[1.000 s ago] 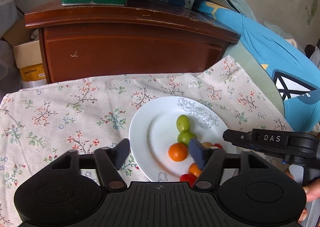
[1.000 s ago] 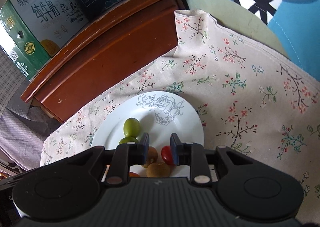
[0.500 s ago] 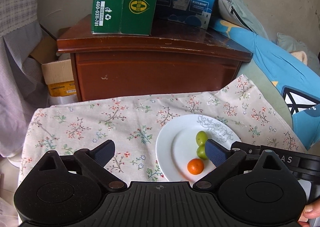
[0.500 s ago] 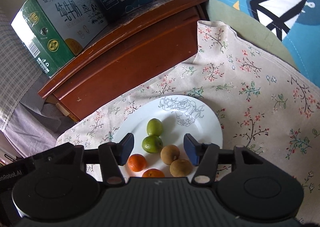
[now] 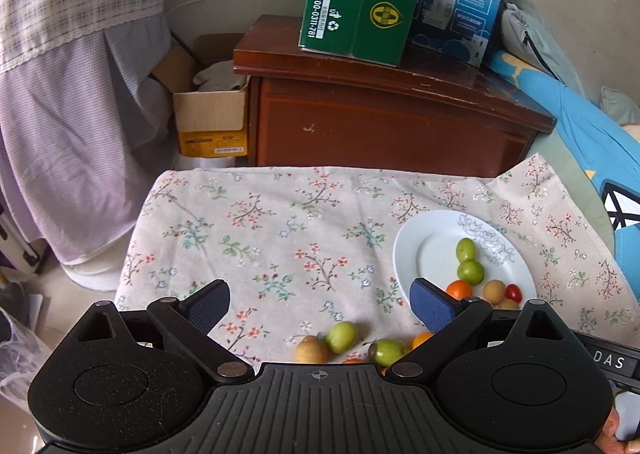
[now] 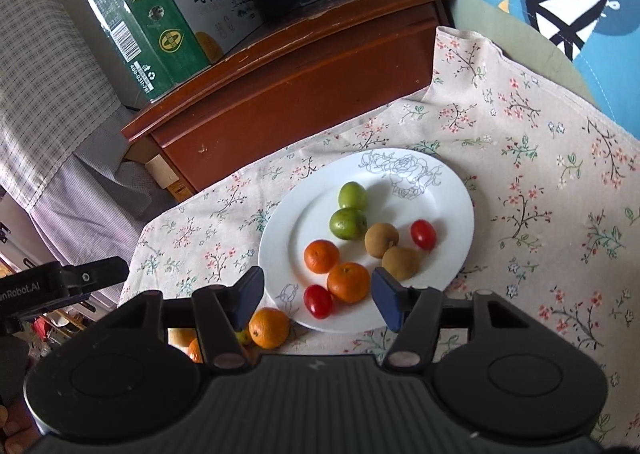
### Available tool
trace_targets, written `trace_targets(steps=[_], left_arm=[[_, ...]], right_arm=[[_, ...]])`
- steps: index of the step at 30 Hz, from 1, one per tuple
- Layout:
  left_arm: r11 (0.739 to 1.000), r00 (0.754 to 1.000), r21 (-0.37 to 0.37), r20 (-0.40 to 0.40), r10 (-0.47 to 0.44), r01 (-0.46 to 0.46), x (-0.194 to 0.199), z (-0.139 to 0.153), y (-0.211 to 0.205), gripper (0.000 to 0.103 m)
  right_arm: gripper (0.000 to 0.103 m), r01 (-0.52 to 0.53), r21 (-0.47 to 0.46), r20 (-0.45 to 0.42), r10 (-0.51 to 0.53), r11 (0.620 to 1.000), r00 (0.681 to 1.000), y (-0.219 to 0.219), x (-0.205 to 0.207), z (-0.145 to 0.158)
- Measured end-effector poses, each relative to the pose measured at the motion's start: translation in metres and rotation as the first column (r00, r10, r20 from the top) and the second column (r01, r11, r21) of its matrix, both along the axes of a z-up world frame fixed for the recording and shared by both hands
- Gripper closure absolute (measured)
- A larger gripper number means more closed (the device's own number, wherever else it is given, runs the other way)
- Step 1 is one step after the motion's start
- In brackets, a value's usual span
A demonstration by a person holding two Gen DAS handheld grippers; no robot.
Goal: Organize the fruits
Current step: 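Withdraw both open tools from the plate back to the fruit cluster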
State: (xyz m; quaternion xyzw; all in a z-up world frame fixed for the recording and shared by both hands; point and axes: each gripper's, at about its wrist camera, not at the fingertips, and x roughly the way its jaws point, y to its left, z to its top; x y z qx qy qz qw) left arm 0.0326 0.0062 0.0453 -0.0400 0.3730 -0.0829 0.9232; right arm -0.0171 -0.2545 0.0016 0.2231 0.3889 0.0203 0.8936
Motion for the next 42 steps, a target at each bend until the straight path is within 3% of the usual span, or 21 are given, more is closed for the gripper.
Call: trace_targets(steps=[6,15,24,31,37,42], left_arm=[[0.999,0.999,0.039,-0.018,0.034,-0.033,-0.012,-0.008,0.009,0.005],[0.996,0.997,0.064,-0.043,0.061,-0.058,-0.021,-0.022,0.026,0.005],[0.991,0.992,0.125,-0.107,0.068,-0.054,-0.015,-0.041,0.028,0.005],[0.991,0.984,0.118,-0.153,0.088,-0.07,-0.011,-0.055,0.031,0.005],[0.994,0.979,0.063,-0.179,0.096,-0.086,-0.01,-0.058,0.037,0.005],[0.995,0.978,0.049,-0.186,0.09,-0.082,-0.01,-0.059,0.037,0.005]], right_arm=[[0.043,-0.025,-0.002,-0.023,0.025,1.0,0.999,0.019,-0.016,-0.004],[0.043,-0.159,-0.062,-0.027,0.158,0.985,0.987,0.063,-0.017,-0.011],[0.05,-0.259,-0.121,-0.059,0.253,0.958,0.966,0.095,-0.008,-0.031],[0.05,-0.266,-0.159,-0.063,0.259,0.951,0.964,0.102,0.0,-0.039],[0.061,-0.281,-0.184,-0.063,0.274,0.942,0.96,0.108,0.008,-0.046],[0.064,-0.273,-0.181,-0.042,0.27,0.945,0.962,0.108,0.01,-0.048]])
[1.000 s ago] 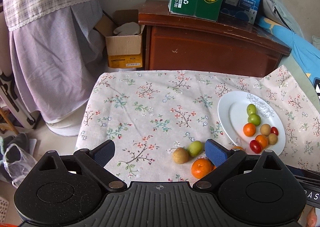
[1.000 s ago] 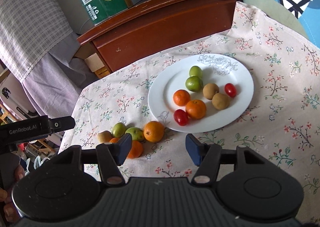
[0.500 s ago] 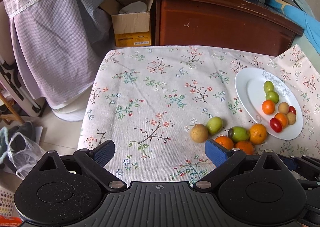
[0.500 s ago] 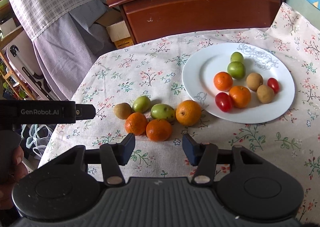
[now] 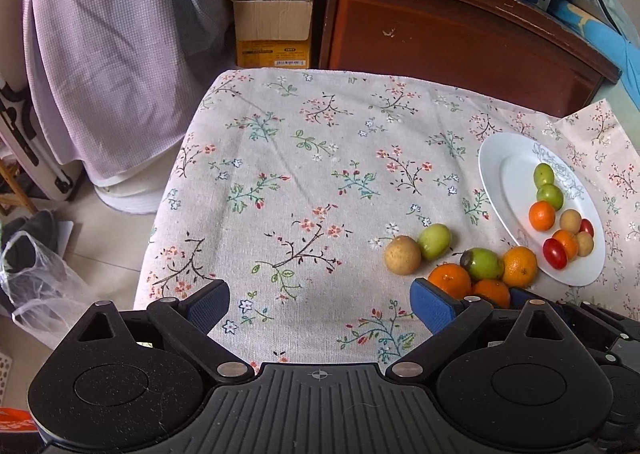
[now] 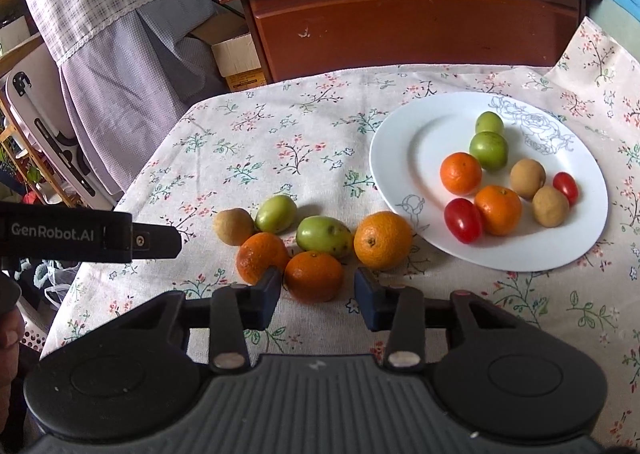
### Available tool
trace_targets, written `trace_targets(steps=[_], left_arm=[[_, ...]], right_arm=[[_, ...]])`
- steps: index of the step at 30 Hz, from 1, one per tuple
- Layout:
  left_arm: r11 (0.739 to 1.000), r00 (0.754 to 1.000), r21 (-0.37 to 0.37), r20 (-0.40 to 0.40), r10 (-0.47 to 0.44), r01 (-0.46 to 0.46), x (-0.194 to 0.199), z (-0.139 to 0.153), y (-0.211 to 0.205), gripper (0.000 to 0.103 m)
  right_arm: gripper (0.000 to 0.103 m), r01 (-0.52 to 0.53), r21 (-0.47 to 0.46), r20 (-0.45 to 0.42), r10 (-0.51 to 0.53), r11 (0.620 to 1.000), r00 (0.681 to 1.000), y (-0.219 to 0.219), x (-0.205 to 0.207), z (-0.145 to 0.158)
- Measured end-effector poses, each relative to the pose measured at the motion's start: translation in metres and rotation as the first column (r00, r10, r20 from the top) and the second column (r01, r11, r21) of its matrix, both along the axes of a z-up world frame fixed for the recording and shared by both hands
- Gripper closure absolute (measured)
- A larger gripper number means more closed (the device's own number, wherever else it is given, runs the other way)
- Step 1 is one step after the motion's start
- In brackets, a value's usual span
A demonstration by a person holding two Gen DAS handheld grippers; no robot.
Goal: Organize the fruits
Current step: 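Withdraw both open tools from the plate back to the fruit cluster, then grasp a tangerine with the left tool while the right tool grasps another tangerine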
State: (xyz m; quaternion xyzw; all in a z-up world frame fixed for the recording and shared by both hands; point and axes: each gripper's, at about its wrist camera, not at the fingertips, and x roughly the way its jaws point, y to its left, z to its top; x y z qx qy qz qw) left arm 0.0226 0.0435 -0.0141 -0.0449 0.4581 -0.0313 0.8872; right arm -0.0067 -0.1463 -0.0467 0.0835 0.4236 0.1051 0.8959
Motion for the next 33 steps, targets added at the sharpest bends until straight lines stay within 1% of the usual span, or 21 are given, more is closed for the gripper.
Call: trace_targets(steps=[2,5,8,13,18,22,24,27,28,29,33], left_arm=[[1.0,1.0,-0.003,-0.007,-0.009,0.009,0.0,-0.001,-0.002,0.005],[0.999,0.999,0.001,0.002,-0.032,0.032,-0.003,-0.001,-0.007,0.005],[0.998,0.998,0.007,0.013,-0.056,0.056,-0.005,-0.002,-0.012,0.005],[0.995,0.995,-0.014,0.019,-0.102,0.102,-0.007,-0.005,-0.024,0.006],[0.987,0.987,-0.043,0.049,-0.15,0.152,-0.009,-0.01,-0.04,0.006],[0.982,0.982,-0.056,0.07,-0.174,0.178,-0.01,-0.015,-0.051,0.007],[0.982,0.983,-0.071,0.078,-0.169,0.174,-0.008,-0.017,-0.054,0.011],[0.979,0.981,-0.093,0.087,-0.173,0.181,-0.007,-0.019,-0.057,0.022],[0.978,0.981,-0.099,0.087,-0.175,0.183,-0.006,-0.019,-0.057,0.028],[0.978,0.981,-0.101,0.087,-0.176,0.184,-0.006,-0.019,-0.058,0.031],[0.98,0.98,-0.087,0.104,-0.17,0.179,-0.004,-0.02,-0.06,0.033]], right_arm=[[0.071,-0.009,0.007,0.003,0.009,1.0,1.0,0.0,0.001,0.001],[0.071,-0.005,0.014,-0.008,0.005,1.0,1.0,-0.002,0.0,0.002],[0.071,0.028,0.028,-0.032,-0.027,0.999,0.999,-0.009,-0.004,0.008],[0.071,0.089,-0.024,-0.064,-0.091,0.996,0.994,-0.024,-0.015,0.02],[0.071,0.141,-0.042,-0.038,-0.143,0.989,0.989,-0.041,-0.026,0.041],[0.071,0.192,-0.012,-0.022,-0.192,0.981,0.981,-0.054,-0.04,0.053],[0.071,0.223,0.001,-0.026,-0.223,0.975,0.974,-0.06,-0.045,0.055],[0.071,0.248,0.016,-0.036,-0.247,0.969,0.968,-0.065,-0.043,0.053],[0.071,0.252,0.017,-0.037,-0.251,0.968,0.967,-0.065,-0.043,0.052],[0.071,0.255,0.02,-0.039,-0.254,0.967,0.966,-0.065,-0.042,0.052],[0.071,0.247,0.035,-0.034,-0.246,0.968,0.969,-0.063,-0.04,0.052]])
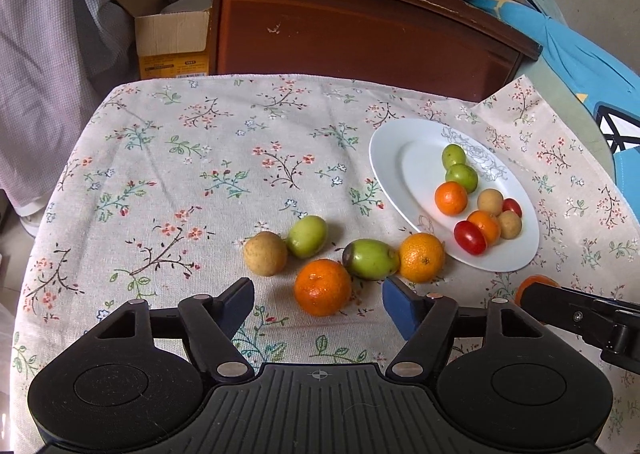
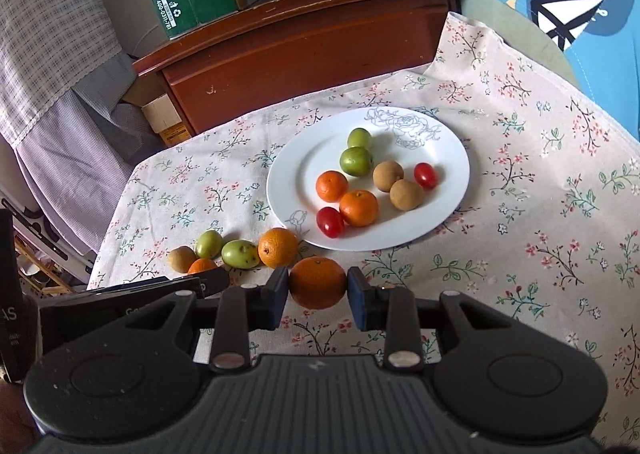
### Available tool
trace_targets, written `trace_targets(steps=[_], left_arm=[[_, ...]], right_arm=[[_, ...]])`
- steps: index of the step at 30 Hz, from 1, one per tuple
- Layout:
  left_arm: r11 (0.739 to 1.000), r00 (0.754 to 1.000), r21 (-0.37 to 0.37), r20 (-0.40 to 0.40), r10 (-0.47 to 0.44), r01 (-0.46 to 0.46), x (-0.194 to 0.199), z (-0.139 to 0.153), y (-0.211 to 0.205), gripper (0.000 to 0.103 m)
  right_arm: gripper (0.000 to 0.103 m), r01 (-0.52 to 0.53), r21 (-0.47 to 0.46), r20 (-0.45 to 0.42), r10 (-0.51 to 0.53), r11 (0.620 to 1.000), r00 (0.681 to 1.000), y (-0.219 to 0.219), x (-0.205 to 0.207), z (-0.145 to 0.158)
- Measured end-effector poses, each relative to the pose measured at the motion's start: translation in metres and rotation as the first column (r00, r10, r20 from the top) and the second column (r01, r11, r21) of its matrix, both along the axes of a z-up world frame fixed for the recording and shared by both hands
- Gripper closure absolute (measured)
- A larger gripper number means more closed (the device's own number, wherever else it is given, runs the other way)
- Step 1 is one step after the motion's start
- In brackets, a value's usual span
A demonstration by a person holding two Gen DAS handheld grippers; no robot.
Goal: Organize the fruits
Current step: 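Grasp a tangerine with the left tool while the right tool grasps another tangerine, then carry both tangerines onto the white plate and open both tools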
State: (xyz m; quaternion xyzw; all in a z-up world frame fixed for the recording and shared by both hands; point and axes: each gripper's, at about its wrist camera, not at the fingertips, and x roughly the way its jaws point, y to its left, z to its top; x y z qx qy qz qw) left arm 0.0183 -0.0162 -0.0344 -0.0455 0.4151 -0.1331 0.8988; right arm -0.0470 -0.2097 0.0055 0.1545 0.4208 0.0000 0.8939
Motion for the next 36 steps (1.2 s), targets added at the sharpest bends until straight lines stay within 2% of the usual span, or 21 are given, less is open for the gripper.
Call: trace_targets(steps=[3,4,7,8,10,17,31,36], left_arm=[[1.0,1.0,0.008,-0.003,-0.011,0.011,0.002,-0.004,-0.004,0.044],[1.0,1.0,0.012,-0.006,-0.014,0.014,0.002,-0.006,-0.006,0.051],[0.997,0.999,0.068,0.024,-0.026,0.025,0.0,-0.01,-0.013,0.059],[0.996,0.999,0.08,0.032,-0.031,0.028,-0.001,-0.01,-0.015,0.064],[0.997,0.999,0.064,0.028,-0.034,0.032,0.0,-0.01,-0.014,0.074],[1.0,1.0,-0.012,0.027,0.008,-0.008,-0.003,0.003,-0.001,0.074],[0.999,0.996,-0.032,0.082,0.026,-0.023,-0.013,0.028,-0.001,0.074],[0.999,0.991,-0.049,0.129,0.021,-0.015,-0.016,0.048,-0.005,0.074]], right_arm=[[0.071,-0.006,0.0,0.007,0.006,1.0,1.0,0.002,0.001,0.0],[0.071,-0.007,0.001,0.006,0.007,1.0,1.0,0.002,0.001,0.0],[0.071,-0.002,0.01,-0.007,0.002,1.0,1.0,0.002,0.003,-0.004],[0.071,-0.001,0.013,-0.011,0.001,1.0,1.0,0.002,0.003,-0.005],[0.071,-0.003,0.015,-0.014,0.003,1.0,1.0,0.003,0.004,-0.006],[0.071,-0.011,0.023,-0.014,0.012,1.0,1.0,0.006,0.006,-0.007],[0.071,-0.01,0.046,0.017,0.009,0.999,1.0,0.006,0.005,-0.003],[0.071,0.006,0.062,0.055,-0.009,0.998,0.998,-0.001,0.007,0.01]])
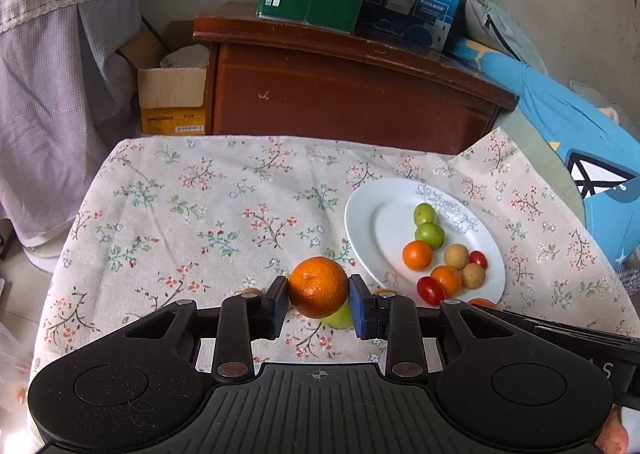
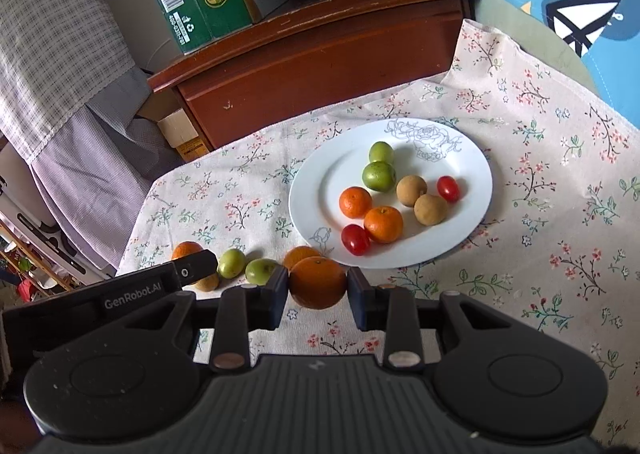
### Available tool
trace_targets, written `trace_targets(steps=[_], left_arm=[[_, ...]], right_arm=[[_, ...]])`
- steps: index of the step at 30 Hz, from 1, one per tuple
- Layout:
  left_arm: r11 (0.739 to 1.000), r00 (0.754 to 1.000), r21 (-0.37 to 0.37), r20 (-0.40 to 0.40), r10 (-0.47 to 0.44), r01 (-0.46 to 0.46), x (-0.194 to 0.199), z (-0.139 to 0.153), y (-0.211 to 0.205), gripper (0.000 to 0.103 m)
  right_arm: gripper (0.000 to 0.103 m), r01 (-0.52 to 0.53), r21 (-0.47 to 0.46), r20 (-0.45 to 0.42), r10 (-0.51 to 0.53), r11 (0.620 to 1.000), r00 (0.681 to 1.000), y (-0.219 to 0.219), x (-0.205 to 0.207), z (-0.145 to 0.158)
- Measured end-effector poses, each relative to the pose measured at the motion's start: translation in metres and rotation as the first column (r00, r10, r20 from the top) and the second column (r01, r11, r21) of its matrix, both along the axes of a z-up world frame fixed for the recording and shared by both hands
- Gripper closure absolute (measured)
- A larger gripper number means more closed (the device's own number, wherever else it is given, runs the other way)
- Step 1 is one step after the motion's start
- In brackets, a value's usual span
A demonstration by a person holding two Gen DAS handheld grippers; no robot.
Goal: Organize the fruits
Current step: 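Carry both tangerines onto the white plate and open both tools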
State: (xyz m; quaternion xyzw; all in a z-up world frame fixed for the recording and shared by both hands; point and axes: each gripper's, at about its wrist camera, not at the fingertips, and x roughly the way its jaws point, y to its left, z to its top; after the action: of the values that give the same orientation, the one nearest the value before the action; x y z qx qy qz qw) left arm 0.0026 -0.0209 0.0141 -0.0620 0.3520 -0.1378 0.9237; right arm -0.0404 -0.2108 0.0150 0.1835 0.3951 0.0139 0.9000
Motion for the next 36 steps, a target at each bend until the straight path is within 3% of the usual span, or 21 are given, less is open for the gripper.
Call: trace_targets(steps=[6,14,36], left_arm=[[0.998,0.998,-0.05,0.051,-0.043,0.045,0.003,0.031,-0.004,0.074],[0.99,0.988,-0.002,0.066,-0.141,0.142,0.027,0.045,-0.034,0.074],[0.965,0.969,0.112,-0.09,-0.23,0.239,0.098,-0.016,-0.092,0.074]], right_arm=[[0.071,0.04,0.02,0.092,-0.042,0.999,0.995,-0.024,0.008,0.034],[0.071,0.031,-0.05,0.166,-0.022,0.998,0.986,-0.051,0.035,0.056],[0.071,0.108,0.049,-0.042,-0.106,0.993,0.993,-0.09,0.098,-0.017]])
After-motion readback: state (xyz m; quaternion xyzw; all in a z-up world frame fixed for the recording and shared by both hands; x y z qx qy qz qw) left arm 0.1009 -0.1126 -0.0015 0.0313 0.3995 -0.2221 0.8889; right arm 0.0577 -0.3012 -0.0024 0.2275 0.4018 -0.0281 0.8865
